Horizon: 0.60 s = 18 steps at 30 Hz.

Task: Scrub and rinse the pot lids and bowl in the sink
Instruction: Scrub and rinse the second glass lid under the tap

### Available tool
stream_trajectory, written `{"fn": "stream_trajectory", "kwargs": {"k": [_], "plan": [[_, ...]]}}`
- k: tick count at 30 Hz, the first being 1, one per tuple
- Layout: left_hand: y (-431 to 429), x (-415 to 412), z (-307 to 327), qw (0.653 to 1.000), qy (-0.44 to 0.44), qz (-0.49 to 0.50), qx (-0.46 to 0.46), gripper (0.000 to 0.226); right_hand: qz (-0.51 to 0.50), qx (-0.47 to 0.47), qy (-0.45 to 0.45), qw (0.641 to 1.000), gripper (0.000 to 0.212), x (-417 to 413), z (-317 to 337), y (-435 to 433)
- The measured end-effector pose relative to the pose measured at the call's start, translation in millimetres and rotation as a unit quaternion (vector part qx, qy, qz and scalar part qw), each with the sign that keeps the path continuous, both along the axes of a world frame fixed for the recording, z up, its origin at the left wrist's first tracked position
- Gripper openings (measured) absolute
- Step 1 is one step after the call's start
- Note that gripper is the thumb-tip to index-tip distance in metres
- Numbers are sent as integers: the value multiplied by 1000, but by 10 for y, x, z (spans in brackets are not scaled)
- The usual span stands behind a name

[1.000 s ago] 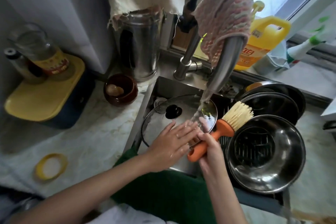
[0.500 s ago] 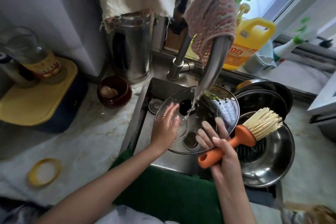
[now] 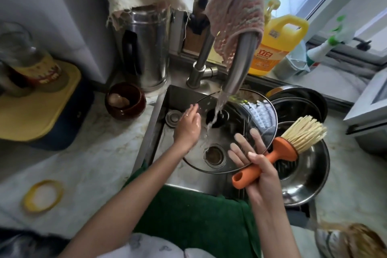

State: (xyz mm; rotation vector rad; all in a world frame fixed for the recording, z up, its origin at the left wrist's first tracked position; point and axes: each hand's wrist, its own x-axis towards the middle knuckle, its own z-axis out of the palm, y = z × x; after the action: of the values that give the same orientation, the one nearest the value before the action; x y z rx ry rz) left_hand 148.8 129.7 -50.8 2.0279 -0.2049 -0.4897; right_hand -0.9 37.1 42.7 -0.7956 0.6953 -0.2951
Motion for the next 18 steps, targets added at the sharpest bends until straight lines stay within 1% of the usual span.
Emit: {"fn": "stream_trajectory", "kwargs": {"k": [1, 3, 4, 6, 8, 9, 11, 13, 16, 18], "plan": [[-12, -73, 6, 1000, -1, 4, 19, 48, 5, -3, 0, 1000, 52, 5, 10, -14], [-19, -408, 43, 998, -58, -16, 34, 55, 20, -8, 1, 1000, 53, 0, 22, -45], [-5, -546, 60, 996, -89, -24, 20, 60, 28, -11, 5, 1000, 53, 2, 25, -60], [11, -535, -31, 994, -106, -32, -11, 67, 37, -14, 18, 999, 54, -22, 7, -66], [-16, -287, -168, 995, -75, -44, -50, 73, 45, -10, 25, 999, 55, -50, -32, -57], [-27, -179, -210, 994, -66, -69, -57, 73, 47, -4, 28, 999, 55, -47, -43, -57], [-66, -71, -301, 985, -78, -142, -53, 67, 44, 8, 30, 999, 55, -37, -24, -119], [-78, 34, -381, 976, -88, -188, -61, 64, 44, 11, 30, 999, 54, -20, 40, -244], [-100, 175, -355, 975, -25, -186, -117, 66, 72, 11, 42, 996, 54, -40, 120, -371], [-186, 260, -264, 975, 17, -197, -105, 59, 102, 6, 54, 993, 58, -61, 120, -376]]}}
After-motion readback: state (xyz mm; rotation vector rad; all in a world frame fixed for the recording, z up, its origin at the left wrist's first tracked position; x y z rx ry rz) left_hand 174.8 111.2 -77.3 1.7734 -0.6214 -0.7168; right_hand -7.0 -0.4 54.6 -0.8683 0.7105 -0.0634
